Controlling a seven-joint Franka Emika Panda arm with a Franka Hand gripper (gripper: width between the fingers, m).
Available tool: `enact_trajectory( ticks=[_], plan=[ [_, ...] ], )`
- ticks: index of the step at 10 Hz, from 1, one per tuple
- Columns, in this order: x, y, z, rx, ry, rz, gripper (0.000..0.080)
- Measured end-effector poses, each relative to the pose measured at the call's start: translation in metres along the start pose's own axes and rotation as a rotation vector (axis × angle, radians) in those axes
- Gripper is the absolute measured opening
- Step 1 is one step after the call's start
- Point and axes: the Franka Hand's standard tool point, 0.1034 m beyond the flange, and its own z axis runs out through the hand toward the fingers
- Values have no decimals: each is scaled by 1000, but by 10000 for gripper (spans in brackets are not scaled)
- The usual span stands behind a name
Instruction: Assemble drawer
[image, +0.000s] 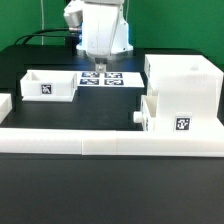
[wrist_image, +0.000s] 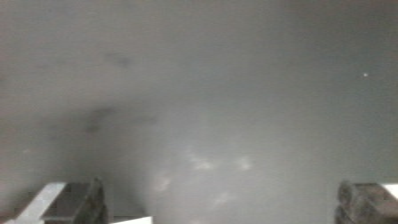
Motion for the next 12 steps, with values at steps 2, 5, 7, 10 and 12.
enact_trajectory(
  ticks=[2,5,7,10,12],
  plan=[
    [0,-1,5,13,0,37,649],
    [-2,-2,7,16,0,171,649],
    [-28,-14,7,-55,21,387,649],
    [-65,-50,19,-147,70,634,649],
    [-66,-52,21,-141,80,743,649]
  ],
)
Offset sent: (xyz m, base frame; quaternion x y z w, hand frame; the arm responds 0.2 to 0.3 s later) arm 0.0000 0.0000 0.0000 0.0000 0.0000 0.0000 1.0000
